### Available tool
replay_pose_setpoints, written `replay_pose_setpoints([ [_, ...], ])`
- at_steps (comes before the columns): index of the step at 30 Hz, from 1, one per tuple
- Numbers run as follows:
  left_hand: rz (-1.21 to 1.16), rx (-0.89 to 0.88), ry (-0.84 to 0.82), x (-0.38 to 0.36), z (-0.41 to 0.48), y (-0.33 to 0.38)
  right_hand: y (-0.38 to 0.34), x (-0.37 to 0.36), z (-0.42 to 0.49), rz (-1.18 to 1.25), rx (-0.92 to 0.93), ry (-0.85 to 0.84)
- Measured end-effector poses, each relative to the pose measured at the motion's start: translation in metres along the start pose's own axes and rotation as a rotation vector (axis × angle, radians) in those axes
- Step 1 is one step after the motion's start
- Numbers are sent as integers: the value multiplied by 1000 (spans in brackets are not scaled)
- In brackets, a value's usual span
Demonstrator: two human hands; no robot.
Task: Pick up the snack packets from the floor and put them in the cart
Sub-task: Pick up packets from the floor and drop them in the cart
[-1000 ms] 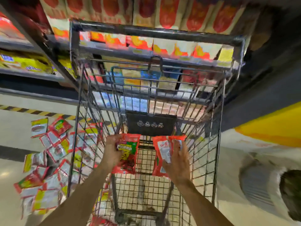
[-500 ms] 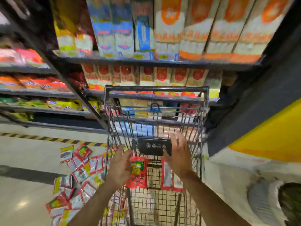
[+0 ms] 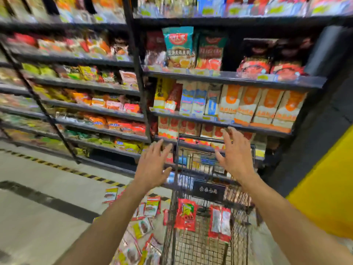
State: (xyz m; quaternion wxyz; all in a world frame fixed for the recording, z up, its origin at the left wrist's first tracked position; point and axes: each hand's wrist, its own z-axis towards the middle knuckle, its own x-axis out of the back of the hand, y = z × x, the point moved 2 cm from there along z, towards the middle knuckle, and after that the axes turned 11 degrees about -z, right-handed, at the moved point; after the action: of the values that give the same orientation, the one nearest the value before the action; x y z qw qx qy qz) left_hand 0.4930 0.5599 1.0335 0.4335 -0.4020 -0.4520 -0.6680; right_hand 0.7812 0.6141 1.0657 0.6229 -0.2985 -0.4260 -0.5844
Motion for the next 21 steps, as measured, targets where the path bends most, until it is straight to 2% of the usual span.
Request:
replay_pose_setpoints([
  [6,96,53,115,95,-148,-65,-119,87,-105,40,58,70],
  [12,203,158,159,165,-289,-143,-252,129,-188,119,169,55],
  [21,215,322,155,187,-392,-247,-397,130,-210,182,278,49],
])
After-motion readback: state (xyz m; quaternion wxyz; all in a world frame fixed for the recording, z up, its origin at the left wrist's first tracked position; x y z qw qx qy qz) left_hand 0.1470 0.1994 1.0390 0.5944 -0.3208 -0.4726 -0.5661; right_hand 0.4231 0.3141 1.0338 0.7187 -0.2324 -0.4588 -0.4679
